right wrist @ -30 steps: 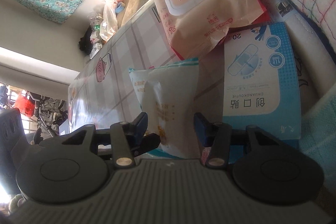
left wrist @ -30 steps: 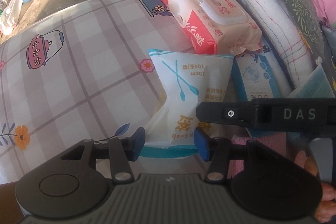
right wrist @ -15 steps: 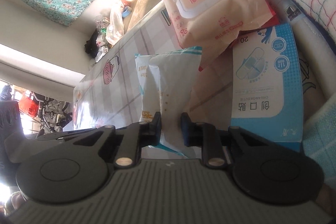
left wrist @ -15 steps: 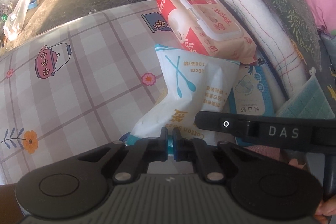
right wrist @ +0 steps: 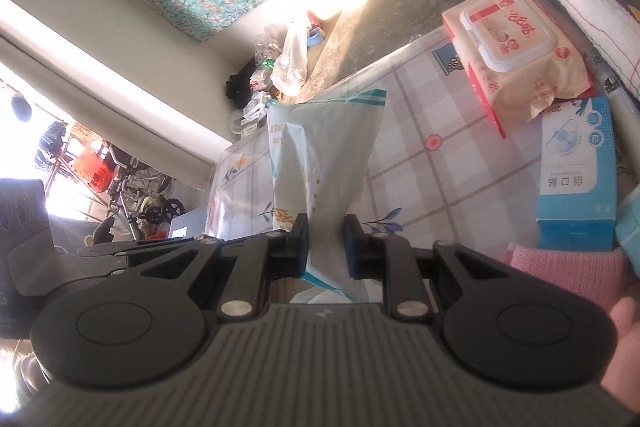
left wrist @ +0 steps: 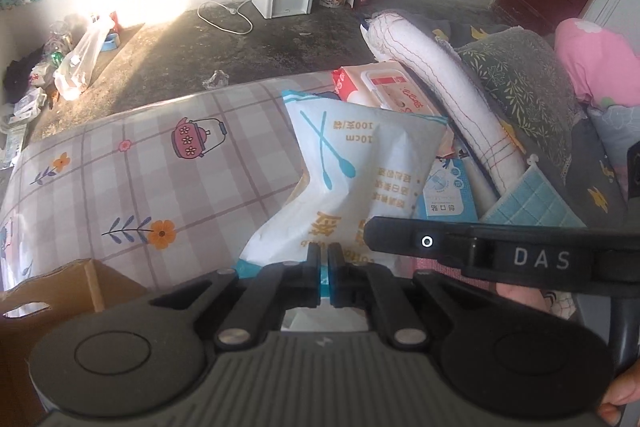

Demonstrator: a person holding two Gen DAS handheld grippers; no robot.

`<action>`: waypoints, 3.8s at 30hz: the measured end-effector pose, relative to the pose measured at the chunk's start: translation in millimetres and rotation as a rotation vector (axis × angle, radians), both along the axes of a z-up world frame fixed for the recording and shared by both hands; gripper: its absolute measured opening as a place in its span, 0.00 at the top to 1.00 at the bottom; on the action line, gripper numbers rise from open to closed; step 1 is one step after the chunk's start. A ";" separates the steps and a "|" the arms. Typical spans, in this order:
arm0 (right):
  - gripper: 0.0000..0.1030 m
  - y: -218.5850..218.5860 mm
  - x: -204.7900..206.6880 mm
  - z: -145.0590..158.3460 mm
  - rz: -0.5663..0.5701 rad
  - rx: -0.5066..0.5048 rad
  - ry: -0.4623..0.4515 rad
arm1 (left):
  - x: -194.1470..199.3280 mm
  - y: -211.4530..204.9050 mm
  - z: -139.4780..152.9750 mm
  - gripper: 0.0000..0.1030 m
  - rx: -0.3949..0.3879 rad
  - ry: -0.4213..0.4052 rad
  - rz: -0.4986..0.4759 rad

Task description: Organize soft objects

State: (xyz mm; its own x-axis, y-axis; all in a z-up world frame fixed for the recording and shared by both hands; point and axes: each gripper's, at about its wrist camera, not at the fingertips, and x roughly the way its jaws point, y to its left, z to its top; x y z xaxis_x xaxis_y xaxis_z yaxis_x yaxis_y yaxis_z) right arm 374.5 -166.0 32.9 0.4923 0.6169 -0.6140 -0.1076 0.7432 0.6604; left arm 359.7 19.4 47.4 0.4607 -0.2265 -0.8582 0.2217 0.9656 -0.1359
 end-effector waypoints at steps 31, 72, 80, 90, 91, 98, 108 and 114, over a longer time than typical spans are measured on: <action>0.85 211.9 -137.4 44.5 0.427 -0.094 -0.067 | -141.4 219.9 -82.4 0.47 0.064 0.231 0.356; 0.72 144.6 -150.4 -25.0 0.353 0.015 0.049 | -75.5 220.1 -83.6 0.72 -0.073 0.179 0.362; 0.67 129.9 -147.5 -24.8 0.335 0.027 0.052 | -62.0 245.1 -109.0 0.73 -0.042 0.173 0.521; 0.64 134.6 -146.1 -29.3 0.359 0.057 0.055 | -67.8 285.1 -102.2 0.73 -0.032 0.187 0.583; 0.64 134.7 -147.2 -29.5 0.362 0.058 0.056 | -69.1 283.8 -99.3 0.71 -0.032 0.184 0.575; 0.63 132.4 -145.4 -32.0 0.361 0.063 0.059 | -85.6 266.3 -85.0 0.56 -0.003 0.206 0.437; 0.61 126.5 -158.0 -26.0 0.358 0.092 0.046 | -106.0 258.3 -86.9 0.55 0.098 0.238 0.478; 0.59 105.4 -176.1 -9.9 0.353 0.142 0.003 | -123.9 222.3 -37.9 0.54 0.109 0.114 0.424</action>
